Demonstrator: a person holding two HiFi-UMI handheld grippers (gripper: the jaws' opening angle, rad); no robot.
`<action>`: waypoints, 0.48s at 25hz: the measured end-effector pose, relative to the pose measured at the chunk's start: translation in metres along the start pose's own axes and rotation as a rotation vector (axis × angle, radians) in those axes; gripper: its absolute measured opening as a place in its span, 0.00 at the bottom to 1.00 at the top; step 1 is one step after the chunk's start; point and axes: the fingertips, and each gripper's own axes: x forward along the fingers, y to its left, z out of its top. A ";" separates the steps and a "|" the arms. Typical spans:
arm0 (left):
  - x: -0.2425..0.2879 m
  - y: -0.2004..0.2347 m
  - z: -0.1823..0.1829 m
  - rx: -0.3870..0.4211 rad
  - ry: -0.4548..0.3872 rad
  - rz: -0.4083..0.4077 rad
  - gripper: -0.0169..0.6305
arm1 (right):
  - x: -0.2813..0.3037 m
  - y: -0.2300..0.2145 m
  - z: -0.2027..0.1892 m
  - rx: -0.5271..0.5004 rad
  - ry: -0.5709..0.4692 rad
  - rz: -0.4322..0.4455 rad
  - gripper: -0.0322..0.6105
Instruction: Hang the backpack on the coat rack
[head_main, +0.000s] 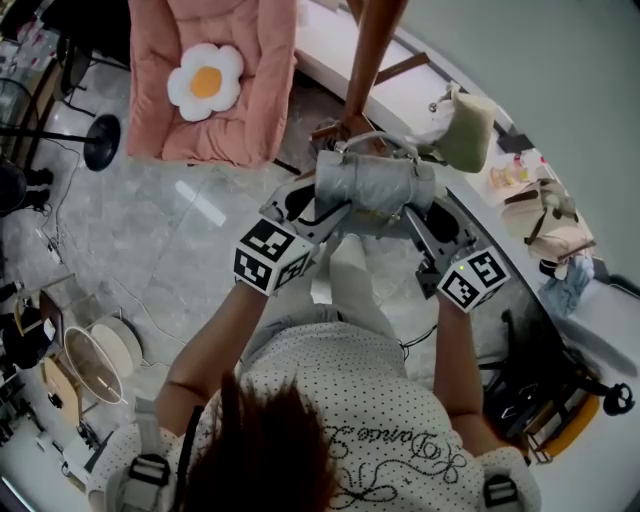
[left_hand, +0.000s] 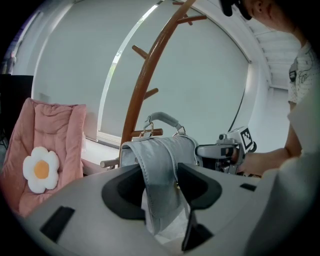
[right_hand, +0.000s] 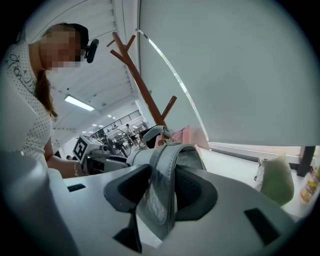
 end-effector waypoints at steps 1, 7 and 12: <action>0.001 0.002 -0.002 -0.001 0.005 0.004 0.33 | 0.002 -0.002 -0.003 0.005 0.005 0.000 0.30; 0.012 0.011 -0.018 -0.019 0.049 0.003 0.33 | 0.010 -0.013 -0.019 0.050 0.036 -0.021 0.30; 0.021 0.018 -0.019 -0.034 0.051 0.015 0.33 | 0.017 -0.024 -0.022 0.091 0.043 -0.028 0.30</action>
